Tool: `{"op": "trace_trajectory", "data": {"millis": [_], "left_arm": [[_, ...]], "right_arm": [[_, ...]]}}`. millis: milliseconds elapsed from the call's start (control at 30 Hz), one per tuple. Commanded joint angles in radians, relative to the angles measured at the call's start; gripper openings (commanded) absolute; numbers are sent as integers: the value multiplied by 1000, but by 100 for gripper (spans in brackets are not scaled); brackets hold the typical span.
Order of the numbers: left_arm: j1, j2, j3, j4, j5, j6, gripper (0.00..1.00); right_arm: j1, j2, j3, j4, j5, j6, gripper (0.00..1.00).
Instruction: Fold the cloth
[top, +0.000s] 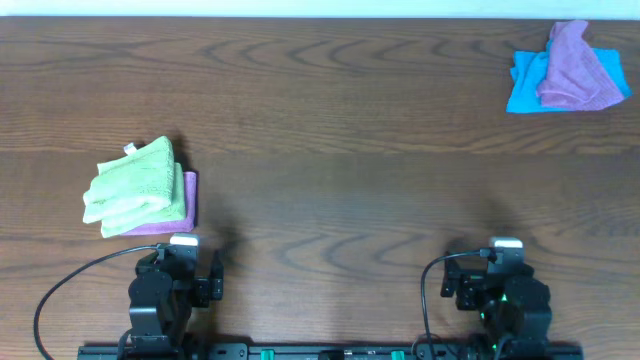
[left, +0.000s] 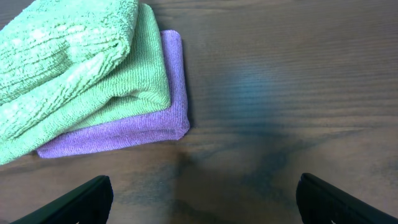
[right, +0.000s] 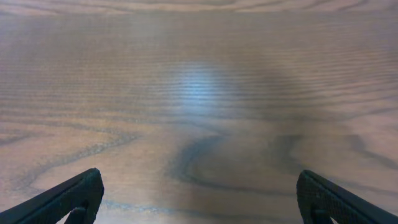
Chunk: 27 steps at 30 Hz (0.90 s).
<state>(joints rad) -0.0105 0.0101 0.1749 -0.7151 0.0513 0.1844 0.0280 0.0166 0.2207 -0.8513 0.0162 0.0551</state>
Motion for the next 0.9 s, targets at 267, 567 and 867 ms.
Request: {"op": "trace_trajectory", "data": {"millis": [267, 567, 867], "left_arm": [[-3, -7, -13, -18, -10, 11, 95], [-3, -7, -13, -18, -10, 11, 95], [-3, -7, -13, -18, -10, 11, 95]], "right_arm": [[-7, -11, -37, 17, -40, -56, 99], [-7, -11, -36, 18, -40, -56, 99], [-7, -11, -36, 18, -40, -56, 99]]}}
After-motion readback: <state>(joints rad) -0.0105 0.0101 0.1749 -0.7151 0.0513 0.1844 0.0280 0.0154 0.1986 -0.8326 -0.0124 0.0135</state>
